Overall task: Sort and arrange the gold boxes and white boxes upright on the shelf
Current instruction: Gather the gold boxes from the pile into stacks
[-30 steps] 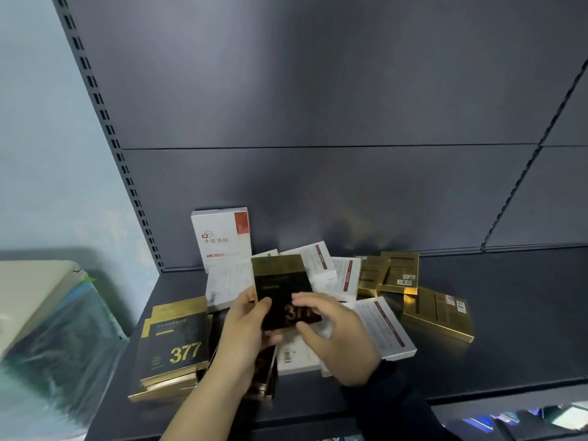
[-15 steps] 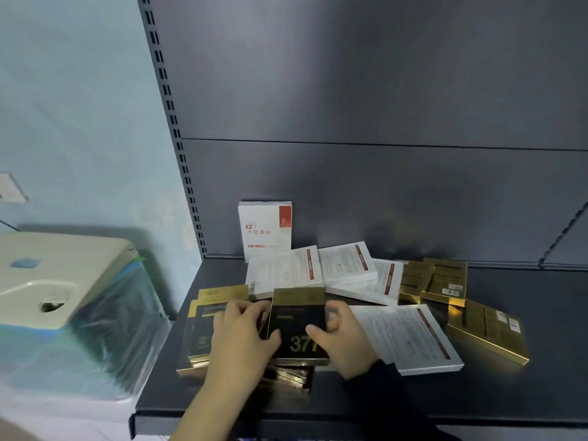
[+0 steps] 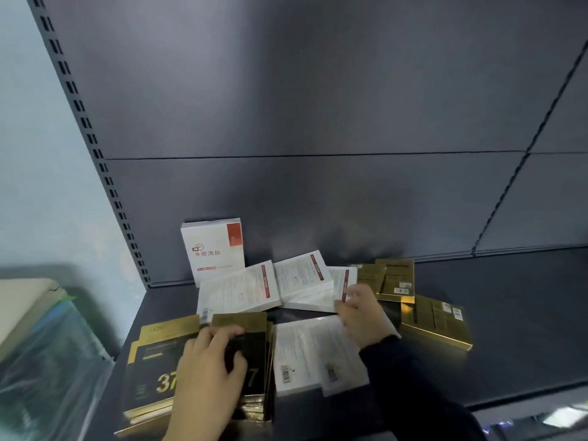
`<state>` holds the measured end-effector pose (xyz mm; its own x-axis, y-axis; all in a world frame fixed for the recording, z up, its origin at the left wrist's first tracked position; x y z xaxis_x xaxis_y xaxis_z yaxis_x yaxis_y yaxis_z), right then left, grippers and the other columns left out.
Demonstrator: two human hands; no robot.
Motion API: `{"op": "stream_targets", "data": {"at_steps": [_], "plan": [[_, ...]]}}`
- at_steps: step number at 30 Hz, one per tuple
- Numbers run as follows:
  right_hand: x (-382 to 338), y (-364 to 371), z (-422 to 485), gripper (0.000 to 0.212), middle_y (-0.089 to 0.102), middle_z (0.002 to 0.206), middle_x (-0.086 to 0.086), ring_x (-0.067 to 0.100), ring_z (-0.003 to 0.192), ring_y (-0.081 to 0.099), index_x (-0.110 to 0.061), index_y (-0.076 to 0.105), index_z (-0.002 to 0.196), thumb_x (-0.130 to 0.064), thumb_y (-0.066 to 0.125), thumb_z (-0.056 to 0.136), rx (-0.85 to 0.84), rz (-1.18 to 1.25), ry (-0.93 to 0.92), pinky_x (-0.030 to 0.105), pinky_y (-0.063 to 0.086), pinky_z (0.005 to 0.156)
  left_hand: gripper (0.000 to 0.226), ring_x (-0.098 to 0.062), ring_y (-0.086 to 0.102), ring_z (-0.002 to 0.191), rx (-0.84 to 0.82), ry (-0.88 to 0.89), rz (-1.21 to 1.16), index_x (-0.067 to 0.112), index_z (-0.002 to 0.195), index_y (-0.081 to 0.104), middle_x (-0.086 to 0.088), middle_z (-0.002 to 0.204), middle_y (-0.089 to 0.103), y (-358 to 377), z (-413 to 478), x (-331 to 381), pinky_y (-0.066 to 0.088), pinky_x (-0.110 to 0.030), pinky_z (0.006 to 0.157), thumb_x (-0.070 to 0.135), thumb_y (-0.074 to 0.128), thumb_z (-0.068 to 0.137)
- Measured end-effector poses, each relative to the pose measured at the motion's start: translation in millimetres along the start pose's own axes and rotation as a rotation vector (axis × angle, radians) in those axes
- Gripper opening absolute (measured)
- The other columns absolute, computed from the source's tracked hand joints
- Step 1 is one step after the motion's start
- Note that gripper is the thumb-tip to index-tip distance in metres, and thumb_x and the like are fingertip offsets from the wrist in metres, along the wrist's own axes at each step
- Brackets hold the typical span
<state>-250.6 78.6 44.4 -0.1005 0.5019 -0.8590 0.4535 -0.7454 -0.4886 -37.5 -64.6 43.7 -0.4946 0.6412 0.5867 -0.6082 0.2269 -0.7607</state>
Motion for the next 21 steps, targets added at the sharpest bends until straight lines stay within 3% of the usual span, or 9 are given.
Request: {"op": "stream_targets", "data": {"at_steps": [2,4,7,10,13,17,21], "plan": [[10,-35,21,0.028,0.062,0.097,0.005,0.019,0.091,0.061,-0.008,0.047,0.110,-0.010,0.060,0.085,0.178,0.043,0.067,0.033,0.053,0.080,0.041,-0.016,0.047,0.079,-0.051,0.052,0.056,0.031,0.096,0.068,0.007,0.091,0.061,7,0,-2,0.041,-0.033,0.066,0.011,0.081,0.063],[19,-54,33,0.032,0.060,0.110,0.015,0.029,0.099,0.059,-0.006,0.044,0.114,-0.008,0.058,0.085,0.276,0.043,0.158,0.042,0.051,0.088,0.042,-0.018,0.050,0.070,-0.046,0.080,0.092,0.030,0.088,0.070,0.007,0.084,0.063,10,-2,-6,0.037,-0.030,0.061,0.009,0.086,0.054],[30,-52,50,0.056,0.051,0.129,0.019,0.037,0.118,0.050,0.000,0.031,0.135,-0.017,0.056,0.089,0.208,0.003,0.301,0.038,0.043,0.093,0.036,-0.014,0.044,0.075,-0.019,0.070,0.062,0.031,0.087,0.070,0.014,0.084,0.056,7,-1,-7,0.037,-0.032,0.064,0.009,0.082,0.061],[32,-41,58,0.057,0.052,0.130,0.019,0.035,0.118,0.052,0.000,0.032,0.137,-0.022,0.056,0.090,0.137,-0.074,0.338,0.036,0.045,0.091,0.034,-0.016,0.047,0.080,-0.028,0.061,0.016,0.033,0.088,0.068,0.016,0.088,0.057,2,-3,-7,0.041,-0.034,0.071,0.007,0.078,0.068],[32,-38,65,0.050,0.056,0.124,0.017,0.032,0.112,0.055,-0.003,0.042,0.131,-0.018,0.062,0.088,0.140,-0.049,0.319,0.041,0.047,0.092,0.035,-0.013,0.045,0.094,-0.093,0.030,-0.049,0.041,0.093,0.058,0.018,0.097,0.055,-5,-7,-4,0.036,-0.027,0.081,0.011,0.070,0.079],[17,-54,58,0.039,0.061,0.101,0.011,0.025,0.088,0.057,-0.006,0.051,0.120,-0.017,0.062,0.085,0.315,0.084,0.216,0.039,0.047,0.085,0.033,-0.007,0.045,0.096,-0.098,0.021,-0.128,0.040,0.097,0.057,0.020,0.096,0.057,-12,-8,1,0.033,-0.020,0.079,0.011,0.065,0.083],[-12,-67,36,0.037,0.066,0.105,0.004,0.028,0.099,0.061,-0.017,0.053,0.118,-0.025,0.064,0.083,0.515,0.098,0.054,0.045,0.050,0.091,0.029,-0.006,0.059,0.087,-0.162,-0.118,-0.376,0.039,0.097,0.056,0.006,0.079,0.068,-14,-4,19,0.040,-0.015,0.072,0.011,0.056,0.090]]}}
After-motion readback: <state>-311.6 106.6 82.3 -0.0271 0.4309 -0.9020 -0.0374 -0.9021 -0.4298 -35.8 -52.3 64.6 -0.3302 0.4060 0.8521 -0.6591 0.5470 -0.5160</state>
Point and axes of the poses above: each hand's wrist, its own z-axis towards the middle knuckle, its own y-axis out of the palm, x = y × z, the point moved 3 cm from there along z, towards the middle knuckle
